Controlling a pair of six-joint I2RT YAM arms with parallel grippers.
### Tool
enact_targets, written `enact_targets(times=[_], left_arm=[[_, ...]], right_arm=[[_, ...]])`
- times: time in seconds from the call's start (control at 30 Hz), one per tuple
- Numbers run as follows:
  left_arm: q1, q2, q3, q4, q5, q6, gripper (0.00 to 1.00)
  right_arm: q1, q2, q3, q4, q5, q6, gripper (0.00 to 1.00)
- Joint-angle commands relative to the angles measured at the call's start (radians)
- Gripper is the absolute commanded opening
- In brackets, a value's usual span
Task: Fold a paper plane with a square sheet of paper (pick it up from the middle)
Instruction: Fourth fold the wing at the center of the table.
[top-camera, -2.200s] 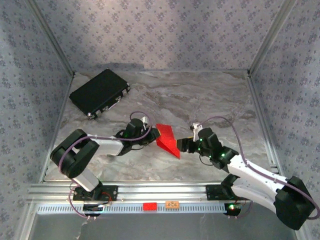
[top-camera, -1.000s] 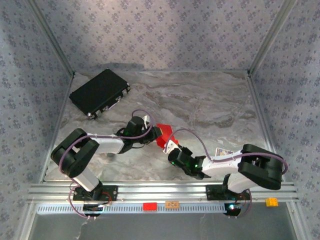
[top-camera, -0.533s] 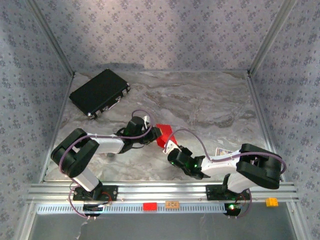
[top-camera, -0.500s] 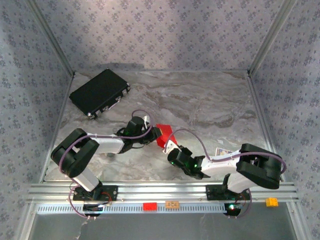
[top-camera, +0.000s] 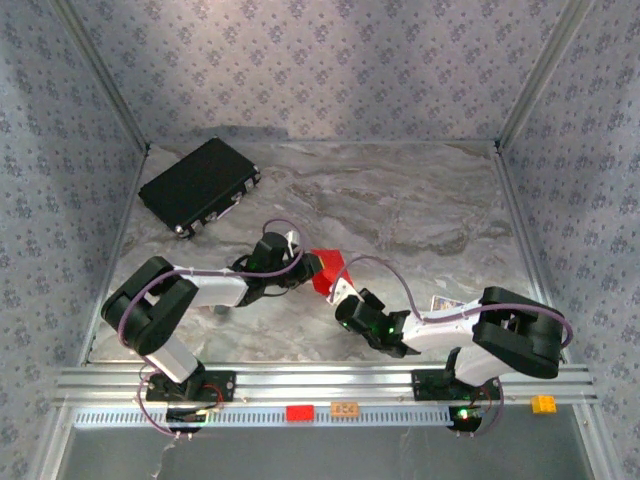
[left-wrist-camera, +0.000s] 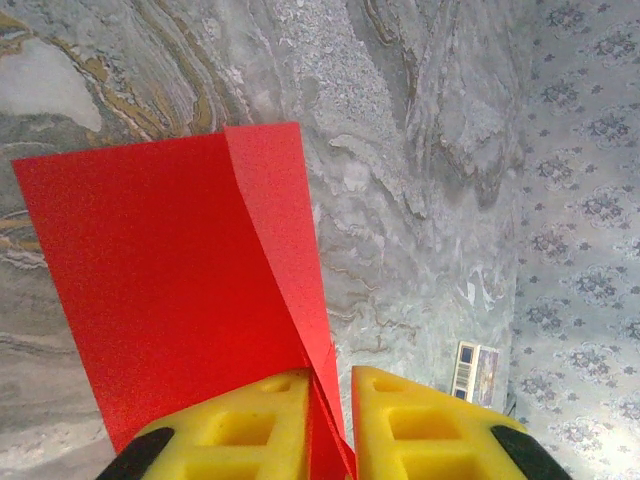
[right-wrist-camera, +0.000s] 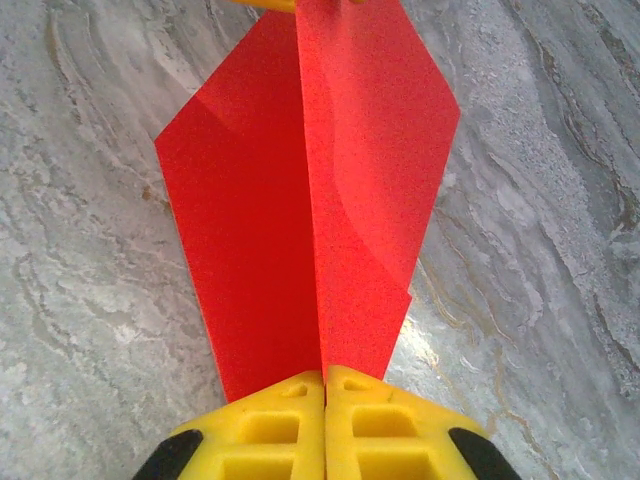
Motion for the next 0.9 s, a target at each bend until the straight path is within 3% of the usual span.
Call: enact_targets(times=[0.0,0.33,0.87], left_arm=[[0.008,-0.008,0.018,-0.015,0.009,0.025,0.19],[0.012,-0.031,0.019,-0.053,-0.007,0.039,0.26],[0.014,-0.031,0.020,-0.069,-0.010,0.042,0.23]], right_arm=[[-0.007,0.011,0.026,-0.004,-0.010,0.029,0.07],[-0.024,0.021,0.029,-0.012,-0.053,0.071,0.08],[-0.039,0.009,0.030,0.007,-0.098,0.086,0.17]])
